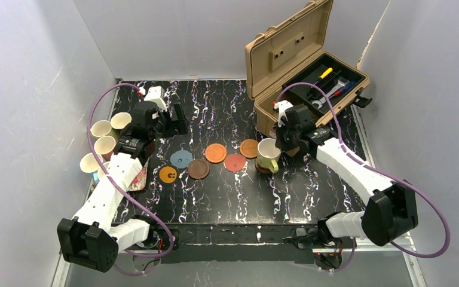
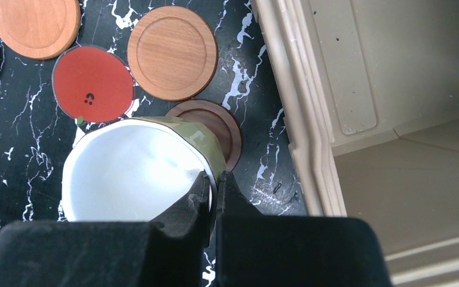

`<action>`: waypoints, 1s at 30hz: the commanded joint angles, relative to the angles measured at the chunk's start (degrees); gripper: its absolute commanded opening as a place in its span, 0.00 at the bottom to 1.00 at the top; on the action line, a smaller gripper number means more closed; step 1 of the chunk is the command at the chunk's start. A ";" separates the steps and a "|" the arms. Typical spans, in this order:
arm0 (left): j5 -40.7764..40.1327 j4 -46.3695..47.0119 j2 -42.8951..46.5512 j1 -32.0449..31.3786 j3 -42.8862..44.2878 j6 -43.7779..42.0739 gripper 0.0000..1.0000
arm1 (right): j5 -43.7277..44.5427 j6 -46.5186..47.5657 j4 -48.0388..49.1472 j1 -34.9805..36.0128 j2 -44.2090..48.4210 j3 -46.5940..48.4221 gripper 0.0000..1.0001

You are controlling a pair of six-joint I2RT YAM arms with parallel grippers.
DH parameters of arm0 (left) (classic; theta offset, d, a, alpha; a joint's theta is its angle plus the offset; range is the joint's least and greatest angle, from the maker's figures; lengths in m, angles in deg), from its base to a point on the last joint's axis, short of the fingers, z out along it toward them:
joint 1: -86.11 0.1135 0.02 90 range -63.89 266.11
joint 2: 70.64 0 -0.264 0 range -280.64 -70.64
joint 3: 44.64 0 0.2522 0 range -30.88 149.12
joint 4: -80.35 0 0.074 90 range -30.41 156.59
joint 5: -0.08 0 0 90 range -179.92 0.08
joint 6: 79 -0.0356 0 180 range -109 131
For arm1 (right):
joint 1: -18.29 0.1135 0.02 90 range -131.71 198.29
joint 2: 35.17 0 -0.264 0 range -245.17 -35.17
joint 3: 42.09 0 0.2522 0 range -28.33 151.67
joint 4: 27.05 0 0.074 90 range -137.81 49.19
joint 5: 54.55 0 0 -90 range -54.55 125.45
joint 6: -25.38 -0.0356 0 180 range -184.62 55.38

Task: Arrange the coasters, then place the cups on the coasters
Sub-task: Place the cup on the coaster.

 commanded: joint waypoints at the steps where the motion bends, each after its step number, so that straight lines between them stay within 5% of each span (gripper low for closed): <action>1: -0.59 -0.59 0.49 0.44 0.53 -0.73 0.98 | -1.15 0.93 5.45 -0.25 -0.20 1.36 0.01; 30: 0.33 -0.28 0.22 0.38 0.37 -0.96 0.98 | -0.05 2.61 6.49 -0.29 -3.19 -0.15 0.01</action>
